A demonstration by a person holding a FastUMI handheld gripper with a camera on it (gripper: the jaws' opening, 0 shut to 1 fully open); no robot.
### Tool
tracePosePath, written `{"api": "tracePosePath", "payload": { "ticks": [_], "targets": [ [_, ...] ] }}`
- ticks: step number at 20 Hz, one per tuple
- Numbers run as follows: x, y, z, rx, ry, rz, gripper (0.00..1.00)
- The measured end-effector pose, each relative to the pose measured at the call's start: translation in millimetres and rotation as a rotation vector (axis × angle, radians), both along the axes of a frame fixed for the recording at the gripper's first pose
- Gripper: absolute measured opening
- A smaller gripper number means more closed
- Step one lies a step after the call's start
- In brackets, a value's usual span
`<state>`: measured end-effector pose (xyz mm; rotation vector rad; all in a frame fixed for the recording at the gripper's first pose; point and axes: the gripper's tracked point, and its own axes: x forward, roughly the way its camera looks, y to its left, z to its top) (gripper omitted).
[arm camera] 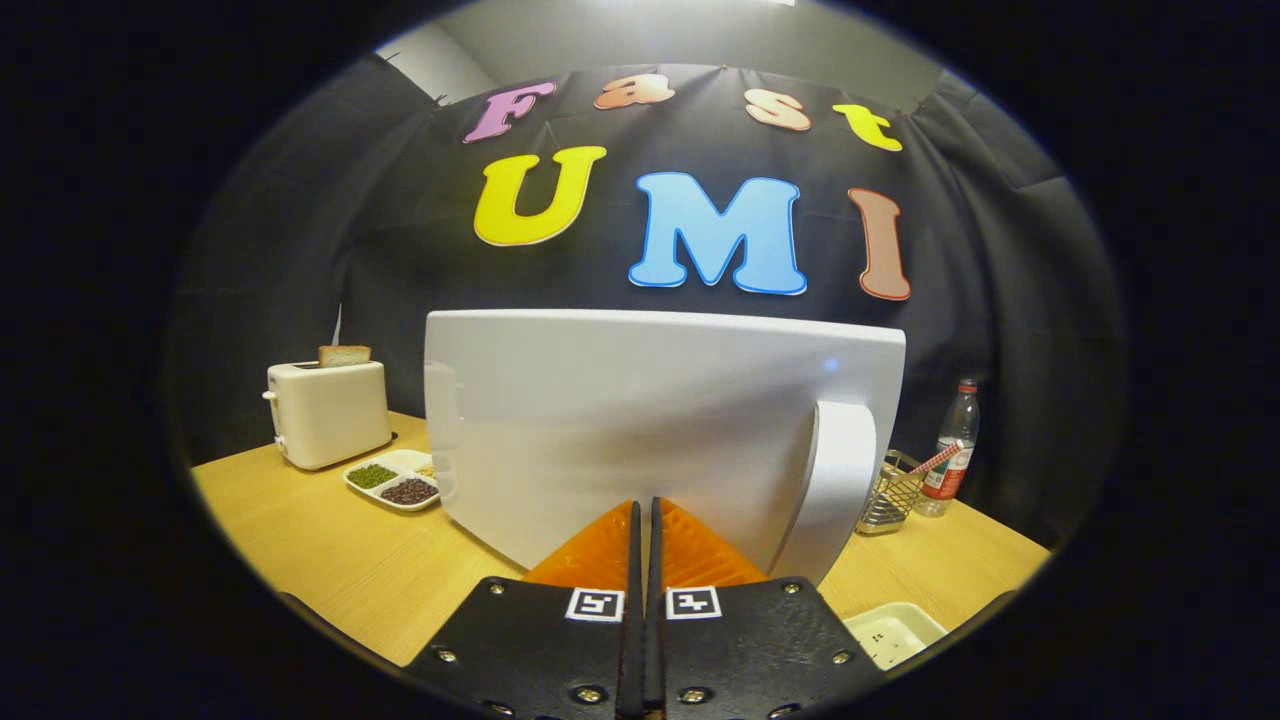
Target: Open the microwave, put the food inside, and close the microwave door.
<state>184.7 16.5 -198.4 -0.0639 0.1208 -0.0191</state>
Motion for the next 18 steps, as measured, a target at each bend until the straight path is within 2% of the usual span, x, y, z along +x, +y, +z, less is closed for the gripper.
{"api": "tracePosePath", "payload": {
  "ticks": [5,11,16,18],
  "targets": [
    [35.8,-18.7,-5.4,-0.060,0.002,-0.036,0.01],
    [73.7,-30.6,-10.3,-0.067,0.019,-0.077,0.01],
    [78.9,-32.8,-12.2,-0.191,-0.003,-0.086,0.02],
    [88.3,-35.4,-9.0,-0.170,-0.016,-0.086,0.02]
  ]
}}
